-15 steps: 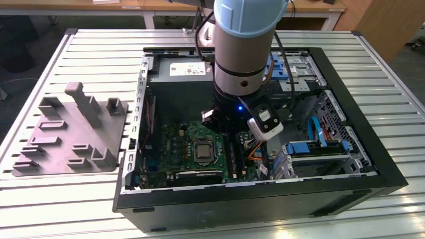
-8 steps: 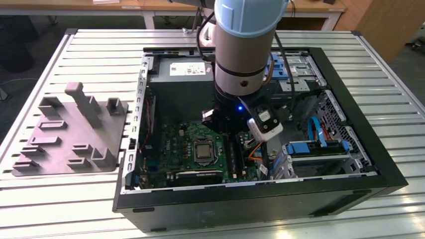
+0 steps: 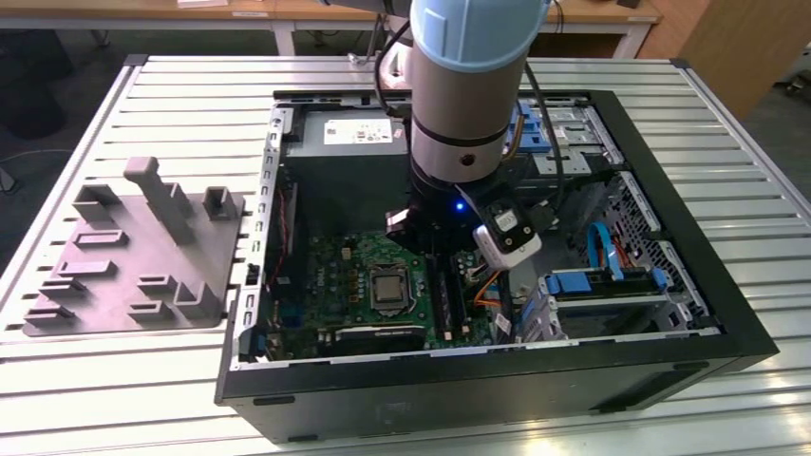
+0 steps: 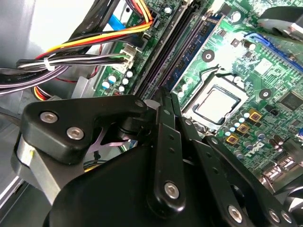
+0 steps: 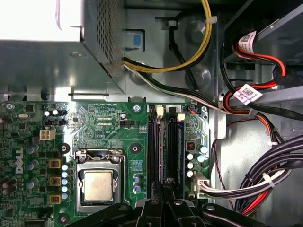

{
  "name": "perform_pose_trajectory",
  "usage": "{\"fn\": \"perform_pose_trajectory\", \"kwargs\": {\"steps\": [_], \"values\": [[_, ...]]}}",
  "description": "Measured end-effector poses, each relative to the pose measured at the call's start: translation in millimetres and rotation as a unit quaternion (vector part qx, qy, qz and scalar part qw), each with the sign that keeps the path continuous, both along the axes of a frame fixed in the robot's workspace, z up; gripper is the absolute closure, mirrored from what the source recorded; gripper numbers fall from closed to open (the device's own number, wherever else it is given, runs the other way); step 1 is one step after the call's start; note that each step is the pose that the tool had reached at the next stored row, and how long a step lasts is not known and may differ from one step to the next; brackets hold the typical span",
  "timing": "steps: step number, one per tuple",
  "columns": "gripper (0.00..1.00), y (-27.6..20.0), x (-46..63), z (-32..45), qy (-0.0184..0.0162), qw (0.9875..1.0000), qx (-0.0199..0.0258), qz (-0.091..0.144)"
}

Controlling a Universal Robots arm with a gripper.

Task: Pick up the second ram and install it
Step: 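Insert the second ram into the second slot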

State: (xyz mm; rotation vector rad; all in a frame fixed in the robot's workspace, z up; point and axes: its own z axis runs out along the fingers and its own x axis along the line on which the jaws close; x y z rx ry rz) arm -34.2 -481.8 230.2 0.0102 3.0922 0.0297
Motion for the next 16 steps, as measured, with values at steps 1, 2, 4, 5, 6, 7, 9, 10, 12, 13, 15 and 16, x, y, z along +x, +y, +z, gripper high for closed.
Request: {"fn": "perform_pose_trajectory", "kwargs": {"steps": [1, 2, 4, 5, 6, 7, 9, 10, 12, 13, 15, 16], "values": [[0.89, 0.1, 0.0, -0.2, 0.0, 1.0, 0.0002, 0.0], [0.89, 0.3, 0.1, -0.5, -0.0001, 1.0, 0.0004, 0.0], [0.89, 0.3, 0.1, -0.5, 0.0, 1.0, 0.0003, 0.0], [0.89, 0.3, 0.0, -0.5, 0.0, 1.0, 0.0003, 0.0], [0.89, 0.3, 0.0, -0.5, 0.0, 1.0, 0.0003, 0.0], [0.89, 0.3, 0.0, -0.5, 0.0, 1.0, 0.0003, 0.0], [0.89, 0.6, 0.0, -0.7, -0.0001, 1.0, 0.0005, 0.0], [0.89, 0.7, 0.0, -0.7, -0.0001, 1.0, 0.0005, 0.0], [0.89, 0.7, 0.0, -0.7, 0.0, 1.0, 0.0003, 0.0], [0.89, 0.7, 0.0, -0.9, 0.0, 1.0, 0.0003, 0.0], [0.89, 0.8, 0.0, -2.3, 0.0, 1.0, 0.0004, 0.0], [0.89, 0.7, 0.0, -2.7, 0.0, 1.0, 0.0004, 0.0]]}}
